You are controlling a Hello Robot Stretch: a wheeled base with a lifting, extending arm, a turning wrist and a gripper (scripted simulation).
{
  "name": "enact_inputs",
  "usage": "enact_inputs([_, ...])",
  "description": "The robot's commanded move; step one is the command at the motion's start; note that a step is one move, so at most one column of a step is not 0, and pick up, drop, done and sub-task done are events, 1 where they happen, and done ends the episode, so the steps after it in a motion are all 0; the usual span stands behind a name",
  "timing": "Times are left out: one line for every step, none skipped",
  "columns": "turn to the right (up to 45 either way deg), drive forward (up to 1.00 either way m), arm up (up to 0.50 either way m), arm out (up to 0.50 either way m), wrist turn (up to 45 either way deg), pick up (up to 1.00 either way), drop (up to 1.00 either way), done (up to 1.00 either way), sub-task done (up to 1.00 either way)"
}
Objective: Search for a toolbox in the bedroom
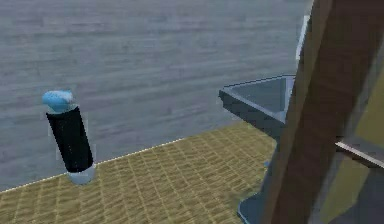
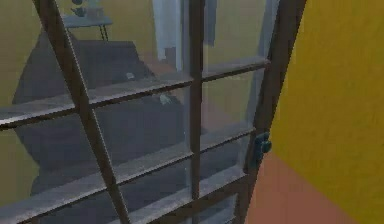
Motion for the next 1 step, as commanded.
enact_inputs([-18.0, 0.0, 0.0, 0.0, 0.0, 0.0, 0.0, 0.0, 0.0])
